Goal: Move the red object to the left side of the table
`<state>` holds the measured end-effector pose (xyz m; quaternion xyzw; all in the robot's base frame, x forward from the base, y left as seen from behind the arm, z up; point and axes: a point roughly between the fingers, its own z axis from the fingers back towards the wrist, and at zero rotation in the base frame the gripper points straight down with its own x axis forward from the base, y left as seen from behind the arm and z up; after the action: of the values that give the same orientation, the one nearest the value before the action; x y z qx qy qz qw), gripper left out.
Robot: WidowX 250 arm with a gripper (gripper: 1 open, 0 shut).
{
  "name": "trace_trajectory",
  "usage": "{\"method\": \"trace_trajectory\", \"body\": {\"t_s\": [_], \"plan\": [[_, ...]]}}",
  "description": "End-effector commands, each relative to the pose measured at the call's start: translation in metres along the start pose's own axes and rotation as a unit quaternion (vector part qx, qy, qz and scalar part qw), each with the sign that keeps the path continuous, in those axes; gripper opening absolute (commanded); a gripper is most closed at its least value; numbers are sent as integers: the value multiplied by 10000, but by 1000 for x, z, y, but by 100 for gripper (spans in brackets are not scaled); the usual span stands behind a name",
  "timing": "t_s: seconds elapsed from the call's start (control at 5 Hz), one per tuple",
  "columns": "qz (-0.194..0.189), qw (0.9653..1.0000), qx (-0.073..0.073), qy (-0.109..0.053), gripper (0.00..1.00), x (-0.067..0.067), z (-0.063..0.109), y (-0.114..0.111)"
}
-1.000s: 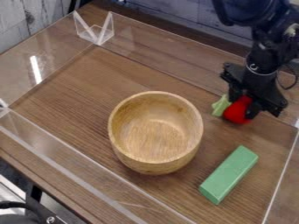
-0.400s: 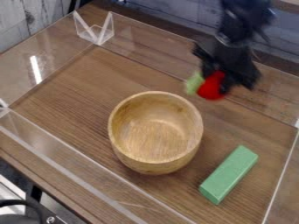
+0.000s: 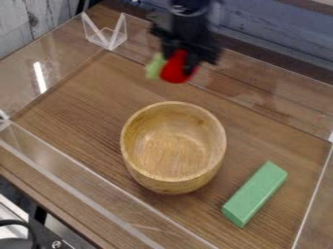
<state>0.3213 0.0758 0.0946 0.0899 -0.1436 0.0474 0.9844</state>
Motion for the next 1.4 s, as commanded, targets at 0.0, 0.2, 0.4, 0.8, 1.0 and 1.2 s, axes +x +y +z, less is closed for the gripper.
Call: {"method": "trace_trajectory", "body": {"t_s": [0.0, 0.2, 0.4, 0.8, 1.0, 1.2], "plan": [[52, 9995, 148, -285, 0, -3, 7, 43], [66, 9994, 236, -247, 0, -14, -11, 80], [41, 9994, 307, -170, 0, -20, -30, 101], [-19, 9995, 276, 122, 0, -34, -73, 108], [-29, 9996, 201, 220, 0, -36, -83, 107], [-40, 9994, 126, 323, 0, -36, -90, 107]]}}
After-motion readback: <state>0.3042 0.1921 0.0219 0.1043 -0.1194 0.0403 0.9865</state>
